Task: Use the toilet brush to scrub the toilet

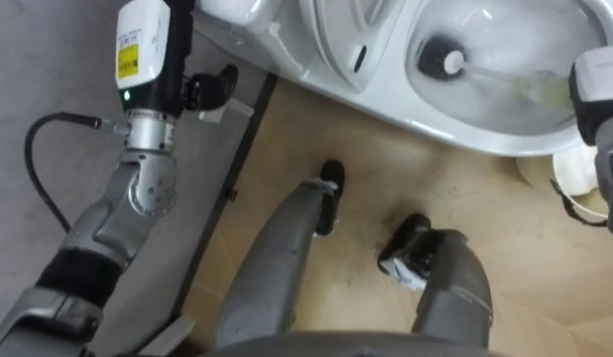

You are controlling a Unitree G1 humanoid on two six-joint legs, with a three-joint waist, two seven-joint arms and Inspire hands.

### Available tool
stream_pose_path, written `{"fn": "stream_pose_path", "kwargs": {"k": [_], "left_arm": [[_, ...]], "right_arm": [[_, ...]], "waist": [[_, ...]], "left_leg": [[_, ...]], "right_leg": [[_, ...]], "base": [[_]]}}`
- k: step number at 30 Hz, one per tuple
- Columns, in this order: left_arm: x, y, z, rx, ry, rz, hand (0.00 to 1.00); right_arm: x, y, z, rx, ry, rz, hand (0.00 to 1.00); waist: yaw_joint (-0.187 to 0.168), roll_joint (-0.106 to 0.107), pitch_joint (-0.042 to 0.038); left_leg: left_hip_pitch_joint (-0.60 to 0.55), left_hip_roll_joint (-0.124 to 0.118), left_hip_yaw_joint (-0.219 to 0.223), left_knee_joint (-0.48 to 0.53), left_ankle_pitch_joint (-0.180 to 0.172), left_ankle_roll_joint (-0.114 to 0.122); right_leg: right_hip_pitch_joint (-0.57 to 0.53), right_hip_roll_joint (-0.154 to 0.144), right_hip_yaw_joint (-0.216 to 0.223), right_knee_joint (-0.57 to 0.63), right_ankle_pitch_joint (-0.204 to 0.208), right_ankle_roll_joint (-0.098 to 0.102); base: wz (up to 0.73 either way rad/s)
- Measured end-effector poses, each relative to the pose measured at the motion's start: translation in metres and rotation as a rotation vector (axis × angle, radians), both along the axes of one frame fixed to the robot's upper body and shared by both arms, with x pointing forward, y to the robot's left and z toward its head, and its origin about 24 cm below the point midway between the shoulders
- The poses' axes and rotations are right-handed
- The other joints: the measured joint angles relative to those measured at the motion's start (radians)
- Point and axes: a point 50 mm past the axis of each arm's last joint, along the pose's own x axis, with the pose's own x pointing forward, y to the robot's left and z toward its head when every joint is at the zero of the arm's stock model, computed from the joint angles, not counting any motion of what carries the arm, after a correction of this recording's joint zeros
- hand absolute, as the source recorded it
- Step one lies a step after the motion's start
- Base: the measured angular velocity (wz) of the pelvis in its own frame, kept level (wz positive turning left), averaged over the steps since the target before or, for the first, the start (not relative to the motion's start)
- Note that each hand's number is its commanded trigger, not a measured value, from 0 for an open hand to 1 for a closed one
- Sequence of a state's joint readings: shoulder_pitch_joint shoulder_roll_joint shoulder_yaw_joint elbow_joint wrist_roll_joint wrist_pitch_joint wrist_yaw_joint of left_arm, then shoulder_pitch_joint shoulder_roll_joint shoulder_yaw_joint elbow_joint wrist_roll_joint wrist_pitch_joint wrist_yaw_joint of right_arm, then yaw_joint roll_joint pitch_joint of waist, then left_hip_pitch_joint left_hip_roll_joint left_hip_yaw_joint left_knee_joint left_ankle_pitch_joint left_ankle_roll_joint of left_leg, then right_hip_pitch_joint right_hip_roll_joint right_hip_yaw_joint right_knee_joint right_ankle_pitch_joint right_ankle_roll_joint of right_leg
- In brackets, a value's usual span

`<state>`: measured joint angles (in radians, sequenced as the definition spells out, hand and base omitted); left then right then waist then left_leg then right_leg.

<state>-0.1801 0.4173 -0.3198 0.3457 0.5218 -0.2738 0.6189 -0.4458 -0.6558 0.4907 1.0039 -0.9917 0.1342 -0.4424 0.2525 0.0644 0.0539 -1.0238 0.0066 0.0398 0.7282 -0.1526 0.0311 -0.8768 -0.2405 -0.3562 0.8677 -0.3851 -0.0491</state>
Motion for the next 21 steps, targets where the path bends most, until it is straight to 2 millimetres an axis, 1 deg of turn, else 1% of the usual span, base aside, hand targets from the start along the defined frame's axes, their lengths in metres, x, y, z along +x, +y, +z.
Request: {"fn": "stream_pose_path", "kwargs": {"k": [3,6,8,9,11,12,14,15,16,17,18,19,20,21], "left_arm": [[0.0,0.001,0.0,0.005,-0.008,0.032,0.0],[-0.001,0.002,-0.004,0.0,-0.008,0.062,0.0],[-0.001,0.002,-0.004,-0.019,-0.009,0.072,0.0],[-0.001,0.002,-0.004,-0.036,-0.012,0.076,0.0],[0.0,0.002,-0.002,-0.053,-0.026,0.087,0.0],[0.002,0.003,0.0,-0.065,-0.036,0.1,0.0],[0.004,0.006,0.001,-0.055,-0.038,0.122,0.0],[0.004,0.008,0.002,-0.048,-0.037,0.13,0.0],[0.005,0.01,0.003,-0.04,-0.036,0.14,0.0],[0.004,0.012,0.002,-0.037,-0.035,0.146,0.0],[0.005,0.012,0.005,-0.035,-0.044,0.152,0.0],[0.006,0.013,0.006,-0.034,-0.054,0.162,0.0],[0.006,0.014,0.009,-0.034,-0.067,0.166,0.0],[0.005,0.016,0.01,-0.04,-0.09,0.183,0.0]], "right_arm": [[0.002,0.004,0.0,-0.009,-0.009,0.002,1.0],[0.003,0.01,-0.004,-0.001,-0.016,-0.005,1.0],[0.002,0.009,-0.004,0.009,-0.031,-0.016,1.0],[0.002,0.006,-0.003,0.041,-0.045,-0.045,1.0],[0.0,0.002,-0.004,0.118,-0.067,-0.096,1.0],[-0.001,0.002,-0.005,0.177,-0.107,-0.125,1.0],[0.002,0.002,-0.002,0.277,-0.169,-0.167,1.0],[0.005,0.001,0.0,0.369,-0.204,-0.214,1.0],[0.008,0.002,0.002,0.463,-0.246,-0.259,1.0],[0.009,0.003,0.003,0.507,-0.267,-0.279,1.0],[0.011,0.002,0.004,0.586,-0.306,-0.317,1.0],[0.012,0.002,0.006,0.654,-0.341,-0.342,1.0],[0.014,0.003,0.007,0.684,-0.357,-0.35,1.0],[0.017,0.004,0.01,0.736,-0.387,-0.361,1.0]], "waist": [[0.0,0.012,-0.0002],[0.001,0.024,0.0005],[0.001,0.035,0.0009],[0.002,0.038,-0.0007],[-0.002,0.04,-0.0008],[-0.004,0.04,-0.001],[-0.006,0.038,0.0007],[-0.017,0.037,0.0015],[-0.025,0.029,0.0055],[-0.029,0.026,0.0077],[-0.037,0.014,0.0083],[-0.043,0.011,0.0084],[-0.048,0.006,0.0076],[-0.06,0.0,0.0074]], "left_leg": [[-0.01,0.006,-0.001,0.004,-0.002,-0.003],[-0.013,0.015,0.0,0.009,-0.006,-0.009],[-0.018,0.018,-0.001,0.015,-0.007,-0.01],[-0.026,0.018,0.001,0.016,-0.007,-0.01],[-0.039,0.018,0.003,0.017,-0.006,-0.011],[-0.045,0.017,0.005,0.016,-0.005,-0.012],[-0.049,0.018,0.008,0.023,-0.005,-0.012],[-0.049,0.016,0.009,0.025,-0.005,-0.012],[-0.051,0.016,0.016,0.025,-0.005,-0.012],[-0.052,0.015,0.018,0.024,-0.004,-0.012],[-0.054,0.012,0.028,0.019,0.0,-0.01],[-0.061,0.012,0.029,0.02,0.002,-0.009],[-0.067,0.013,0.031,0.019,0.003,-0.009],[-0.079,0.012,0.034,0.019,0.008,-0.008]], "right_leg": [[-0.006,0.004,-0.003,0.001,-0.002,-0.004],[-0.007,0.015,0.0,-0.003,-0.004,-0.006],[-0.01,0.018,-0.002,-0.004,-0.004,-0.008],[-0.021,0.017,-0.001,-0.001,-0.005,-0.009],[-0.038,0.016,0.004,0.007,-0.006,-0.011],[-0.048,0.014,0.006,0.012,-0.007,-0.013],[-0.055,0.013,0.012,0.023,-0.01,-0.015],[-0.057,0.011,0.013,0.028,-0.011,-0.017],[-0.065,0.009,0.024,0.041,-0.016,-0.015],[-0.069,0.007,0.027,0.046,-0.017,-0.016],[-0.082,-0.005,0.033,0.058,-0.019,-0.018],[-0.091,-0.007,0.035,0.062,-0.018,-0.018],[-0.1,-0.007,0.039,0.064,-0.018,-0.018],[-0.117,-0.008,0.046,0.072,-0.017,-0.017]], "base": [[0.0],[-0.06],[0.0],[0.0],[0.0],[0.0],[0.0],[0.0],[0.0],[0.0],[0.0],[0.0],[0.0],[0.05]]}}
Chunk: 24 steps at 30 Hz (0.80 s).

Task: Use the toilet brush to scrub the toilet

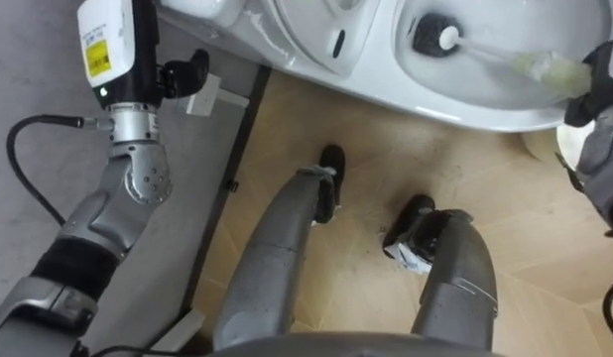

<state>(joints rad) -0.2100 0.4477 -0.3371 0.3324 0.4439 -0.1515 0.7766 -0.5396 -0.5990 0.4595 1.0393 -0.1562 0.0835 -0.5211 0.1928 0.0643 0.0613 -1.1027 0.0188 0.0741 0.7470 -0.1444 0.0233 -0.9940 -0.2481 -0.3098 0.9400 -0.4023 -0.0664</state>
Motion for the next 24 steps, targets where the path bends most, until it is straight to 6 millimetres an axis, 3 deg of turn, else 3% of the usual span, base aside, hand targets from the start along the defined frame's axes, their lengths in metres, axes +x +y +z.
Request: {"fn": "stream_pose_path", "kwargs": {"k": [6,13,19,24], "left_arm": [[-0.001,0.002,0.003,-0.015,-0.061,0.053,0.0],[0.0,0.01,0.003,0.043,-0.036,0.084,0.0],[-0.002,0.011,-0.005,0.073,0.043,0.09,0.0],[-0.004,0.005,-0.013,0.104,0.103,0.064,0.0]], "right_arm": [[0.001,0.002,0.0,0.099,-0.044,-0.039,1.0],[0.004,0.014,-0.005,0.123,-0.02,0.021,1.0],[0.005,0.028,-0.015,0.063,0.038,0.092,1.0],[-0.007,0.023,-0.026,-0.041,0.129,0.106,1.0]], "waist": [[-0.049,-0.022,0.0009],[-0.082,-0.032,-0.0008],[-0.068,-0.023,-0.0045],[-0.025,0.007,-0.011]], "left_leg": [[-0.021,-0.016,0.009,0.02,0.013,0.009],[-0.022,-0.013,0.008,0.045,0.013,0.014],[0.021,0.004,0.009,0.027,0.011,0.018],[0.038,0.004,0.009,0.009,0.01,0.02]], "right_leg": [[-0.029,-0.028,0.007,0.032,0.0,0.001],[-0.024,-0.027,0.007,0.05,0.005,0.002],[0.022,-0.007,0.003,0.011,0.024,0.004],[0.038,0.008,0.011,-0.019,0.033,0.013]], "base": [[0.04],[-0.03],[-0.11],[-0.07]]}}
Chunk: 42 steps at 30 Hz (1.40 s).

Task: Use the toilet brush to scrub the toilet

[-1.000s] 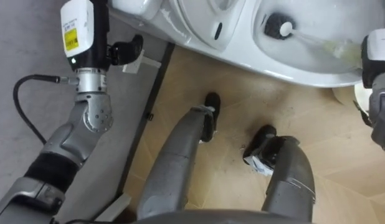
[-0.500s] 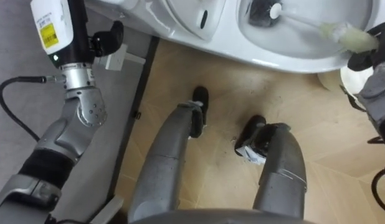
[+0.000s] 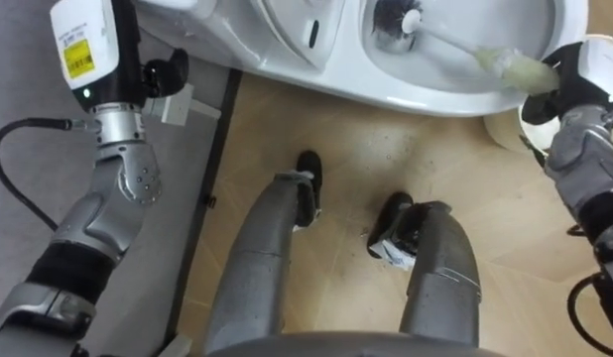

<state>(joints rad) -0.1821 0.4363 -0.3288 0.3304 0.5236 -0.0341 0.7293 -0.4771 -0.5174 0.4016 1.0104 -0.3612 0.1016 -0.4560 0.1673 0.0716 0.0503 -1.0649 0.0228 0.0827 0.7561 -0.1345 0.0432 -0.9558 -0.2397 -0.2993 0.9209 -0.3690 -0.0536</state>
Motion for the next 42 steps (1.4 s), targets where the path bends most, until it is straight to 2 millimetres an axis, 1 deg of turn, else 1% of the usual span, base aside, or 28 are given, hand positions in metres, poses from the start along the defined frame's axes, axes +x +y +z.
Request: {"fn": "stream_pose_path", "kwargs": {"k": [3,5,9,13,18,20,21,22,25,28,29,32,35,38,40,41,42], "left_arm": [[-0.001,-0.002,-0.002,0.002,0.013,-0.009,0.0],[-0.002,-0.002,-0.003,0.001,0.02,-0.006,0.0],[-0.004,-0.001,-0.006,-0.003,0.039,-0.007,0.0],[-0.004,-0.002,-0.005,-0.006,0.037,-0.01,0.0],[-0.006,-0.003,-0.006,-0.009,0.034,-0.013,0.0],[-0.007,-0.003,-0.007,-0.016,0.029,-0.018,0.0],[-0.007,-0.003,-0.007,-0.027,0.024,-0.023,0.0],[-0.009,-0.004,-0.008,-0.048,0.017,-0.027,0.0],[-0.012,-0.004,-0.008,-0.098,0.006,-0.035,0.0],[-0.013,-0.003,-0.008,-0.131,-0.003,-0.037,0.0],[-0.013,-0.002,-0.008,-0.129,-0.004,-0.036,0.0],[-0.013,0.002,-0.007,-0.12,-0.01,-0.031,0.0],[-0.016,0.007,-0.008,-0.122,-0.013,-0.013,0.0],[-0.019,0.01,-0.007,-0.123,-0.03,0.006,0.0],[-0.024,0.016,-0.008,-0.11,-0.035,0.023,0.0],[-0.025,0.017,-0.007,-0.108,-0.039,0.026,0.0],[-0.028,0.02,-0.004,-0.114,-0.051,0.035,0.0]], "right_arm": [[-0.005,-0.003,-0.003,-0.044,0.034,-0.002,1.0],[-0.005,-0.003,-0.004,-0.074,0.047,0.017,1.0],[-0.008,-0.001,-0.006,-0.167,0.079,0.072,1.0],[-0.013,0.0,-0.008,-0.294,0.099,0.134,1.0],[-0.008,0.002,0.002,-0.442,0.099,0.19,1.0],[-0.008,0.004,0.003,-0.488,0.099,0.222,1.0],[-0.008,0.005,0.004,-0.5,0.093,0.235,1.0],[-0.009,0.008,0.004,-0.516,0.093,0.249,1.0],[-0.008,0.015,0.006,-0.549,0.075,0.275,1.0],[-0.008,0.017,0.006,-0.558,0.07,0.284,1.0],[-0.007,0.019,0.007,-0.56,0.062,0.294,1.0],[-0.003,0.025,0.015,-0.559,0.021,0.316,1.0],[0.004,0.032,0.025,-0.543,-0.014,0.33,1.0],[0.008,0.041,0.034,-0.504,-0.058,0.348,1.0],[0.011,0.049,0.045,-0.493,-0.114,0.365,1.0],[0.011,0.051,0.048,-0.493,-0.134,0.369,1.0],[0.011,0.056,0.054,-0.492,-0.172,0.386,1.0]], "waist": [[0.015,0.013,-0.0016],[0.016,0.014,-0.0018],[0.025,0.023,-0.003],[0.027,0.027,-0.0029],[0.031,0.032,-0.0028],[0.03,0.035,-0.0027],[0.03,0.035,-0.0028],[0.031,0.035,-0.0028],[0.031,0.035,-0.0028],[0.032,0.035,-0.0029],[0.033,0.035,-0.0027],[0.034,0.034,-0.0026],[0.034,0.027,-0.0027],[0.022,0.025,-0.0034],[0.001,0.021,-0.0052],[-0.002,0.017,-0.0074],[-0.007,0.003,-0.0161]], "left_leg": [[0.0,-0.001,0.005,-0.007,0.0,-0.001],[0.005,0.001,0.007,-0.012,-0.001,-0.002],[0.015,0.008,0.004,-0.021,-0.004,-0.008],[0.015,0.005,-0.002,-0.025,-0.003,-0.01],[0.014,0.005,-0.004,-0.021,-0.006,-0.013],[0.014,0.007,-0.01,-0.016,-0.009,-0.014],[0.015,0.011,-0.01,-0.01,-0.015,-0.014],[0.015,0.019,-0.01,-0.005,-0.02,-0.015],[0.015,0.022,-0.013,0.0,-0.025,-0.015],[0.015,0.027,-0.013,0.004,-0.029,-0.017],[0.014,0.033,-0.011,0.007,-0.032,-0.018],[0.013,0.041,-0.007,0.005,-0.035,-0.021],[0.009,0.05,0.003,0.003,-0.035,-0.023],[0.003,0.053,0.005,0.006,-0.036,-0.024],[0.001,0.052,0.005,0.006,-0.036,-0.024],[0.0,0.052,0.005,0.006,-0.036,-0.024],[-0.004,0.053,0.012,0.007,-0.036,-0.024]], "right_leg": [[0.0,0.005,-0.001,-0.003,0.0,-0.001],[0.006,0.005,-0.004,-0.007,-0.002,-0.003],[0.02,0.013,-0.008,-0.025,-0.003,-0.004],[0.021,0.012,-0.013,-0.028,-0.005,-0.005],[0.023,0.013,-0.016,-0.033,-0.007,-0.005],[0.033,0.015,-0.026,-0.038,-0.008,-0.007],[0.041,0.016,-0.033,-0.041,-0.01,-0.008],[0.047,0.023,-0.036,-0.047,-0.01,-0.008],[0.051,0.034,-0.035,-0.051,-0.011,-0.006],[0.051,0.04,-0.031,-0.053,-0.011,-0.006],[0.051,0.041,-0.029,-0.054,-0.011,-0.006],[0.045,0.049,-0.023,-0.054,-0.01,-0.01],[0.034,0.054,-0.014,-0.051,-0.009,-0.013],[0.027,0.055,-0.012,-0.05,-0.008,-0.017],[0.025,0.056,-0.012,-0.05,-0.007,-0.017],[0.024,0.056,-0.011,-0.05,-0.007,-0.017],[0.013,0.057,-0.003,-0.048,-0.007,-0.017]], "base": [[0.04],[0.02],[-0.01],[0.04],[0.0],[0.03],[0.0],[0.0],[-0.04],[-0.06],[-0.12],[-0.1],[-0.09],[-0.04],[0.0],[-0.04],[-0.08]]}}
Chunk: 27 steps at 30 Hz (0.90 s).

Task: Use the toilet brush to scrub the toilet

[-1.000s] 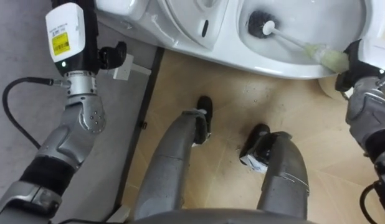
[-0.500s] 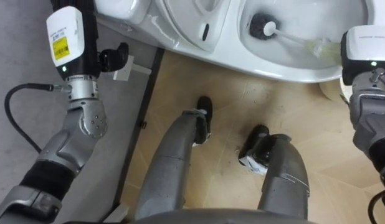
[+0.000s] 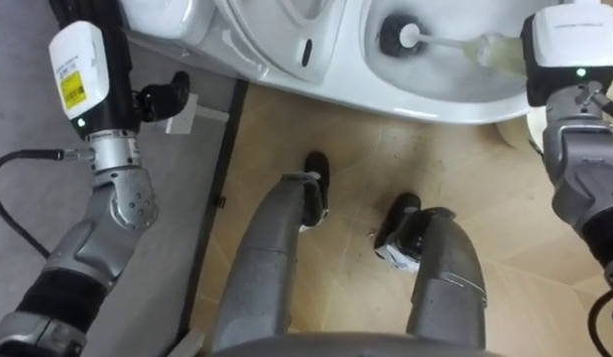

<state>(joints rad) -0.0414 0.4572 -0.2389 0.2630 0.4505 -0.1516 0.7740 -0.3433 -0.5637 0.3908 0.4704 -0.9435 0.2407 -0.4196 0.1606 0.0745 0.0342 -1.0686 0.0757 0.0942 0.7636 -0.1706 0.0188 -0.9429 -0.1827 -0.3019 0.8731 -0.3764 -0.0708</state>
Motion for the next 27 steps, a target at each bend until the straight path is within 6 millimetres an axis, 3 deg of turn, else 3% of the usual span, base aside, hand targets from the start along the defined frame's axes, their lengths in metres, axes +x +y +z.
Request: {"fn": "stream_pose_path", "kwargs": {"k": [3,7,12,19,27], "left_arm": [[-0.004,0.003,0.003,-0.013,-0.01,0.012,0.0],[-0.003,0.004,0.005,-0.013,-0.005,0.004,0.0],[-0.002,-0.001,0.006,-0.025,0.003,-0.019,0.0],[-0.008,-0.003,0.003,-0.039,0.01,-0.017,0.0],[-0.012,-0.016,0.002,-0.078,0.011,-0.06,0.0]], "right_arm": [[0.003,0.018,0.017,0.021,-0.078,0.072,1.0],[0.004,0.028,0.027,0.044,-0.112,0.109,1.0],[0.002,0.034,0.03,0.088,-0.117,0.108,1.0],[-0.025,0.043,0.042,0.136,-0.195,0.16,1.0],[-0.027,0.047,0.037,0.123,-0.166,0.161,1.0]], "waist": [[-0.02,-0.009,-0.0055],[-0.024,-0.011,-0.007],[-0.026,-0.009,-0.0079],[-0.025,-0.001,-0.0126],[-0.018,0.002,-0.0128]], "left_leg": [[-0.001,0.006,0.001,0.002,0.0,0.0],[0.006,0.016,0.004,0.001,0.003,-0.005],[0.015,0.018,0.0,-0.006,0.011,-0.014],[0.024,0.034,0.002,-0.008,0.009,-0.022],[0.028,0.04,0.002,-0.007,0.008,-0.03]], "right_leg": [[0.0,0.006,0.0,0.002,0.002,-0.003],[0.004,0.011,0.0,0.0,0.011,-0.013],[0.007,0.017,0.002,0.001,0.015,-0.02],[0.015,0.031,0.003,-0.01,0.015,-0.028],[0.016,0.038,0.005,-0.004,0.011,-0.036]], "base": [[-0.06],[-0.09],[-0.01],[-0.04],[0.0]]}}
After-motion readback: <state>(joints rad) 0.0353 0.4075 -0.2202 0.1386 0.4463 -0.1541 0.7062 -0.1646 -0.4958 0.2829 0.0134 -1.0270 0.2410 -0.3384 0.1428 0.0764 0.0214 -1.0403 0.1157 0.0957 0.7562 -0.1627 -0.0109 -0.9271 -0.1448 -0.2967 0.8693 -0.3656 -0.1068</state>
